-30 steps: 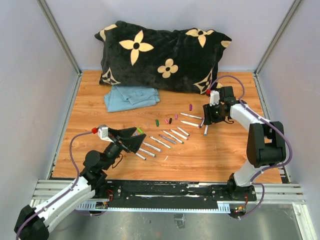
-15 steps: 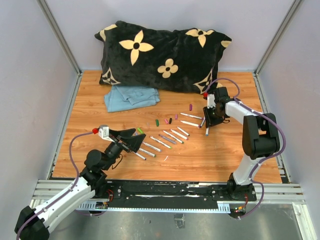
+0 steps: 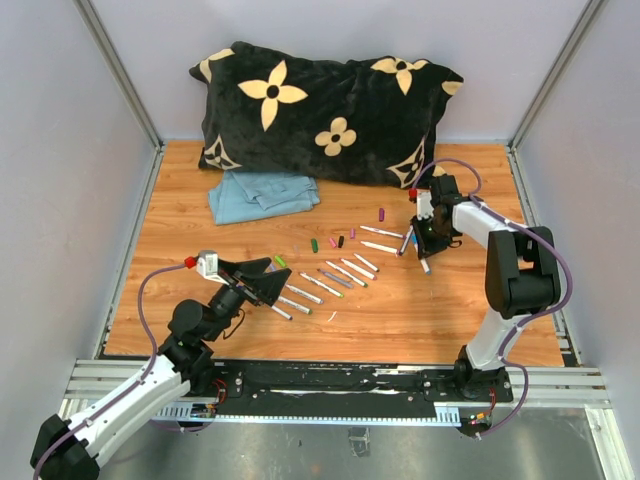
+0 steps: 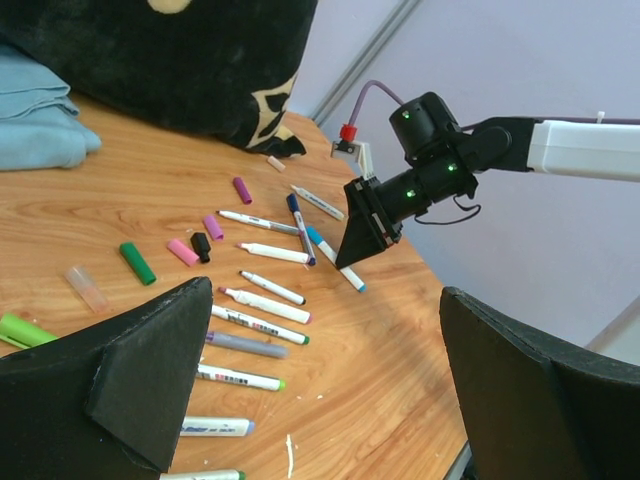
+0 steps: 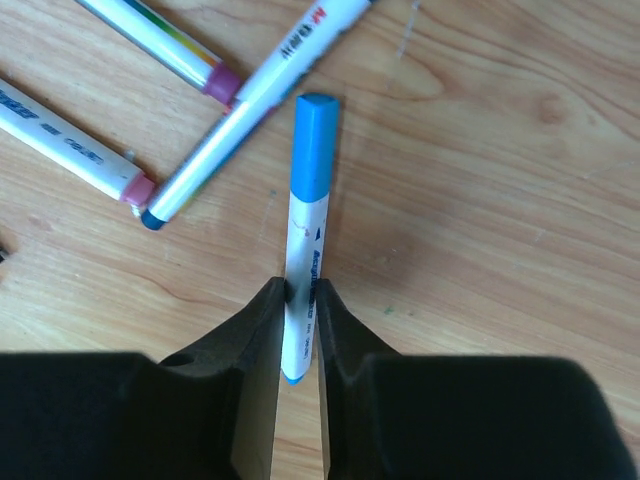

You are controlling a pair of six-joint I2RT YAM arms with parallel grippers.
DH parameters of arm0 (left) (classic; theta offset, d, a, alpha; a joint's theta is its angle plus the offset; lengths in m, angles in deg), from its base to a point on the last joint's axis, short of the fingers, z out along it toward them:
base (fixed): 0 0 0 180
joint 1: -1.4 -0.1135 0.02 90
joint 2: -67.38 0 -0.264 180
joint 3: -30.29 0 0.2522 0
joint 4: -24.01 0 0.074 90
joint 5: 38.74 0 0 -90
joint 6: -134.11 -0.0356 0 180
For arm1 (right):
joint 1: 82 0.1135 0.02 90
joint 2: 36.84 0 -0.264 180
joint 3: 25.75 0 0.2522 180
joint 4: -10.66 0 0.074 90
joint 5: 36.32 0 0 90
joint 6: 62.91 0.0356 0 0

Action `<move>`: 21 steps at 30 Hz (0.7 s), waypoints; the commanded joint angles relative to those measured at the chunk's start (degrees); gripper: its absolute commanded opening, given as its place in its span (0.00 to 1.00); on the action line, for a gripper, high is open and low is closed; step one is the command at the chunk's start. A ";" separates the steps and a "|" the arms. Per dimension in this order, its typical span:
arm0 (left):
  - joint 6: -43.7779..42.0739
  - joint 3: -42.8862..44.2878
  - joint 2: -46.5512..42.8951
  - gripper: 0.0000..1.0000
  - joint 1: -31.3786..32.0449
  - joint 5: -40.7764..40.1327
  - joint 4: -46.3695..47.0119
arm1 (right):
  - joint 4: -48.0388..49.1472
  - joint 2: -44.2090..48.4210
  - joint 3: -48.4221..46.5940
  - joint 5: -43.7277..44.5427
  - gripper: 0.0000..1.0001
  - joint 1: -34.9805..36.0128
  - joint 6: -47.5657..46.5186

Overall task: Open the pen caps
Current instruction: Pick up the pen from the center of the board.

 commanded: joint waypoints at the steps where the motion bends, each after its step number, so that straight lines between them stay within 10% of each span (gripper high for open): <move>1: 0.40 -0.96 -1.02 0.99 -0.29 1.16 -0.36 | -3.72 2.17 0.40 -0.03 0.18 -2.54 -3.97; 21: 3.73 -0.62 5.31 0.99 -0.30 6.98 7.86 | -12.69 3.52 -0.50 -0.38 0.18 -3.86 -14.49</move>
